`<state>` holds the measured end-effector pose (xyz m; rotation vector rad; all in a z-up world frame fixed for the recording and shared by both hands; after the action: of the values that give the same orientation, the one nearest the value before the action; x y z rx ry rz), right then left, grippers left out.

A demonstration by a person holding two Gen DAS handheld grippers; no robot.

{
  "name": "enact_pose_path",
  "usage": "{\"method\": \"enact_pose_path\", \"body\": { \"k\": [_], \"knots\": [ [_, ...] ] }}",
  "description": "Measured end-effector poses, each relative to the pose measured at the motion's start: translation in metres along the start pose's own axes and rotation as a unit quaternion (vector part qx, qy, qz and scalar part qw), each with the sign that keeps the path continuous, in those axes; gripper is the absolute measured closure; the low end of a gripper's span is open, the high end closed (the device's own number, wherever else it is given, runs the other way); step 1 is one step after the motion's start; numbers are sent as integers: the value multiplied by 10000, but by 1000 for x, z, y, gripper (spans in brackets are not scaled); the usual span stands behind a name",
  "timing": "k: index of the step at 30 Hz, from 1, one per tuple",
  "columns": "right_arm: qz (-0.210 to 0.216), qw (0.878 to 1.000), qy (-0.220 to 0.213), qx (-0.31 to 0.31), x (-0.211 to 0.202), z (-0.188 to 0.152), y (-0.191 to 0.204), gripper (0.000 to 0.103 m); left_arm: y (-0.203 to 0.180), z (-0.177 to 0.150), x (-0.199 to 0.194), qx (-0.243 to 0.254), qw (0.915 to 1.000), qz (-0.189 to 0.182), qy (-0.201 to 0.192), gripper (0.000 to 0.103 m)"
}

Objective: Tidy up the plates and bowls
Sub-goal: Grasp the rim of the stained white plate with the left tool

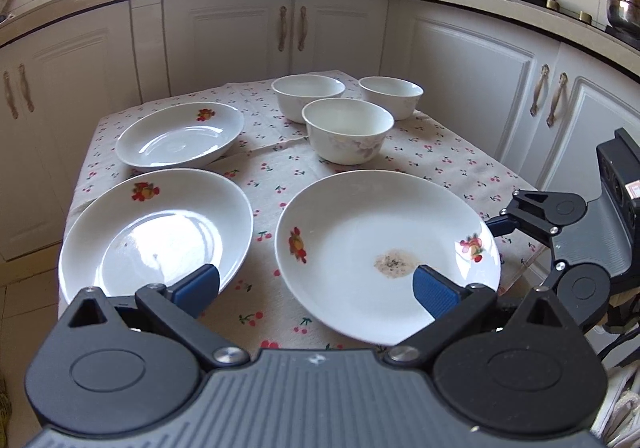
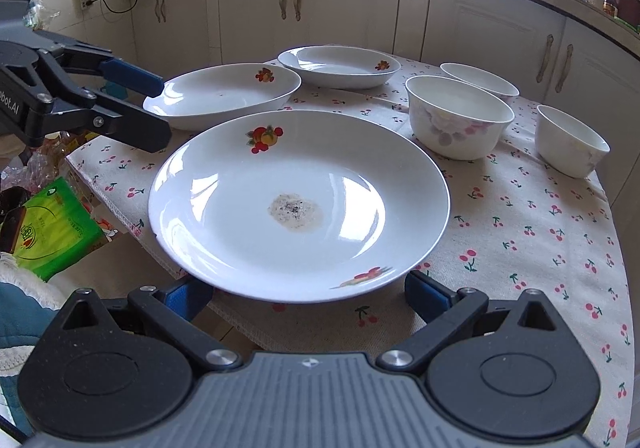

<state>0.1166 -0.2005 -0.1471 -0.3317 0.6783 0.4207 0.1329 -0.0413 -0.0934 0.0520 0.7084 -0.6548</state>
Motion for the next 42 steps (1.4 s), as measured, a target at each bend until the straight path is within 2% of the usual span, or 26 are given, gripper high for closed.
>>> {"method": "enact_pose_path", "body": {
  "k": [12, 18, 24, 35, 42],
  "knots": [
    [19, 9999, 137, -64, 3, 2, 1, 0, 0, 30, 42, 388, 9967, -509, 490, 1],
    [69, 9999, -52, -102, 1, 0, 0, 0, 4, 38, 71, 599, 9904, -771, 974, 1],
    [63, 9999, -90, -112, -1, 1, 1, 0, 14, 46, 93, 584, 9838, -978, 1382, 1],
    [95, 9997, -165, -144, -3, 2, 2, 0, 15, 56, 115, 549, 9644, -1481, 2120, 2],
    [76, 9996, -201, -186, -5, 3, 3, 0, 11, 52, 121, 652, 9517, -1669, 2495, 11]
  ]
}}
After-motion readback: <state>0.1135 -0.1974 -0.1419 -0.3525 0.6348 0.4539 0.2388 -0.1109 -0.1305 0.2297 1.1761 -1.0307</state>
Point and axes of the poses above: each gripper's, at about its wrist camera, not at the fingertips, and x roughly the way its jaws point, y to its left, z to its top, the point moved 7 cm from there along x, roughly the way its jaws point, and after that the axes turned 12 degrees about -z, right-handed, at the moved point
